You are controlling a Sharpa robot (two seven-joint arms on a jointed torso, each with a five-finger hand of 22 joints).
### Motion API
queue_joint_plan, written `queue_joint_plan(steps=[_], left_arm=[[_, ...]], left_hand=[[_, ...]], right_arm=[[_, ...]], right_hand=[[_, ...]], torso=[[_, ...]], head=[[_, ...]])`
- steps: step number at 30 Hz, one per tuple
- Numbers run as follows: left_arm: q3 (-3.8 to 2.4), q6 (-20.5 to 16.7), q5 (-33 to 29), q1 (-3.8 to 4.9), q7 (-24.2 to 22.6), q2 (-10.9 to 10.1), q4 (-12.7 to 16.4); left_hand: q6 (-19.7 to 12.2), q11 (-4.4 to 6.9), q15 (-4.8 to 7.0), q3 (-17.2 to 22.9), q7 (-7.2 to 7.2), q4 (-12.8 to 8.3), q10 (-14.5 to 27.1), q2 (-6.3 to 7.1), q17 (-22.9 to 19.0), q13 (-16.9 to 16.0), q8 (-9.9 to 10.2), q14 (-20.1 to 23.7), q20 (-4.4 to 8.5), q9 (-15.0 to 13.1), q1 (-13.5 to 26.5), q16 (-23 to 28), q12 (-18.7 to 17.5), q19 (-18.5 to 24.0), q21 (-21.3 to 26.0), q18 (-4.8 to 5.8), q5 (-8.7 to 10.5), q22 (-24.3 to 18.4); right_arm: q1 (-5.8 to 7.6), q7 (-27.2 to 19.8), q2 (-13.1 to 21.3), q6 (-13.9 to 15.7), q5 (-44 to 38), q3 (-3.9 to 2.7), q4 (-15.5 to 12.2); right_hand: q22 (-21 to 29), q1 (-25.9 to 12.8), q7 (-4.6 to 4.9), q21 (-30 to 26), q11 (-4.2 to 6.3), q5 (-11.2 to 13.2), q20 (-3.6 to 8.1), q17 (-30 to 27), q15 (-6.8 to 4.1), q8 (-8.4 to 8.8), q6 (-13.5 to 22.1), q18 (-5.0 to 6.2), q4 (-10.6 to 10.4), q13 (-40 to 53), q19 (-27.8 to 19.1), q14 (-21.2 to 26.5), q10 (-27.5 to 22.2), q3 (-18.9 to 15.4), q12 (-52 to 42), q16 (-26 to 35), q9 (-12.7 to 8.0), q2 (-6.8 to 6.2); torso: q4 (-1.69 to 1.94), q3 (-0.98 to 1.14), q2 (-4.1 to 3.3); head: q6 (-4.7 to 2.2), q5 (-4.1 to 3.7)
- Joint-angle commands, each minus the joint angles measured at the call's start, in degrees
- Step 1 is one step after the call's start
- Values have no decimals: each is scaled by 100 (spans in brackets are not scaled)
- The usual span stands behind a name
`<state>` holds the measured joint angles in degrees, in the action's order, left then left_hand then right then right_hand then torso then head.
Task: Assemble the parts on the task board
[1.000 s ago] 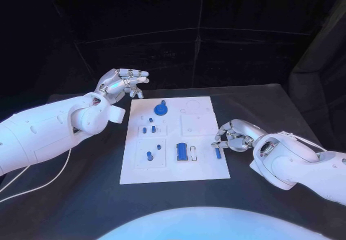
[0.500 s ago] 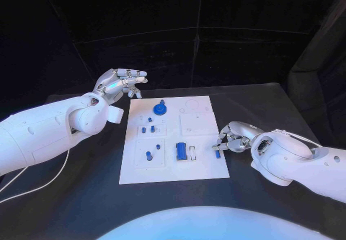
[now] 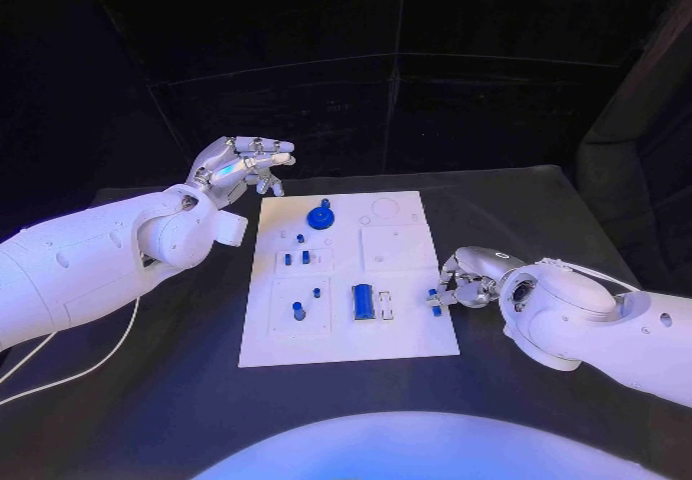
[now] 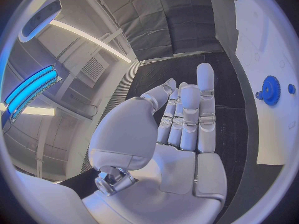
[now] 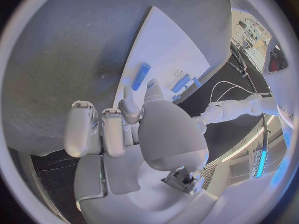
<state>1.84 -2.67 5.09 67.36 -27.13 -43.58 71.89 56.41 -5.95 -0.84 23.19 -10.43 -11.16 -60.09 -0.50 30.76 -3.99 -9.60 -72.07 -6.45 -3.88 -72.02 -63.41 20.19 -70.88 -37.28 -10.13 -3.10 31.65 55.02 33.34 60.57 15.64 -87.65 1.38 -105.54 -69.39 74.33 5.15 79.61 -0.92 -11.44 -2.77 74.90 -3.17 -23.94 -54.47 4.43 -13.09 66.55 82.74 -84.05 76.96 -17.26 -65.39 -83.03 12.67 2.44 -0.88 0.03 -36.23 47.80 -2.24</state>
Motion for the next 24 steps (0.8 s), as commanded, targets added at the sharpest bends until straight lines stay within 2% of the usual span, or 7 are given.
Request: queue_joint_plan(steps=[1,8,12,15,18,24], left_arm=[[-2,83,-14,8,-22,-4,4],[-1,99,-14,8,-18,-3,8],[-1,100,-14,8,-18,-6,11],[-1,101,-14,8,-18,-7,14],[-1,101,-14,8,-18,-8,17],[-1,99,-14,8,-19,-10,24]], left_hand=[[-11,-2,-1,20,-7,-28,27,-36,-6,9,-17,31,6,4,28,28,25,31,20,-33,7,-7],[-11,-2,-1,20,-7,-28,27,-36,-6,9,-17,31,6,4,28,28,25,31,20,-33,7,-7],[-11,-2,-1,20,-7,-28,27,-36,-6,9,-17,31,6,4,28,28,25,31,20,-33,7,-7],[-10,-3,-1,24,-6,-30,31,-40,-9,10,-20,33,5,4,30,27,29,31,22,-34,8,-9],[-10,-3,-1,25,-6,-31,32,-40,-10,10,-21,34,5,3,31,26,30,31,23,-34,8,-10],[-10,-3,-1,25,-6,-31,32,-40,-10,10,-21,34,5,3,31,26,30,31,23,-34,8,-10]], right_arm=[[4,160,-16,-300,-180,0,4],[0,197,-98,-472,-210,0,48],[-6,210,-163,-515,-294,0,107],[-9,227,-206,-569,-382,1,133],[-14,257,-263,-664,-489,1,160],[-26,331,-370,-835,-750,2,193]], right_hand=[[0,-47,-15,-5,39,24,4,329,-30,-41,-62,-40,-23,-4,-31,-358,-19,-7,13,33,12,-8],[-10,100,-45,-3,68,-14,26,330,-56,-83,-135,-42,25,7,-26,-358,-14,14,6,37,41,-2],[5,307,-36,-16,68,-193,39,324,-61,-65,-105,-40,144,-14,-32,-357,-34,47,40,47,47,5],[13,414,-28,-22,62,-219,39,324,-58,-52,-86,-39,213,-17,-36,-356,-41,68,48,49,47,13],[7,624,-29,-22,66,-239,41,327,-61,-45,-87,-40,345,-22,-34,-357,-50,139,61,51,51,54],[-14,1194,-44,-17,90,-50,63,341,-86,-6,-112,-43,701,-47,-27,-358,-89,460,118,49,40,240]], torso=[[-4,2,1],[-4,-1,-2],[-2,-3,5],[1,1,4],[5,-2,3],[2,-4,7]], head=[[4,5],[14,7],[14,1],[19,2],[19,-5],[16,4]])
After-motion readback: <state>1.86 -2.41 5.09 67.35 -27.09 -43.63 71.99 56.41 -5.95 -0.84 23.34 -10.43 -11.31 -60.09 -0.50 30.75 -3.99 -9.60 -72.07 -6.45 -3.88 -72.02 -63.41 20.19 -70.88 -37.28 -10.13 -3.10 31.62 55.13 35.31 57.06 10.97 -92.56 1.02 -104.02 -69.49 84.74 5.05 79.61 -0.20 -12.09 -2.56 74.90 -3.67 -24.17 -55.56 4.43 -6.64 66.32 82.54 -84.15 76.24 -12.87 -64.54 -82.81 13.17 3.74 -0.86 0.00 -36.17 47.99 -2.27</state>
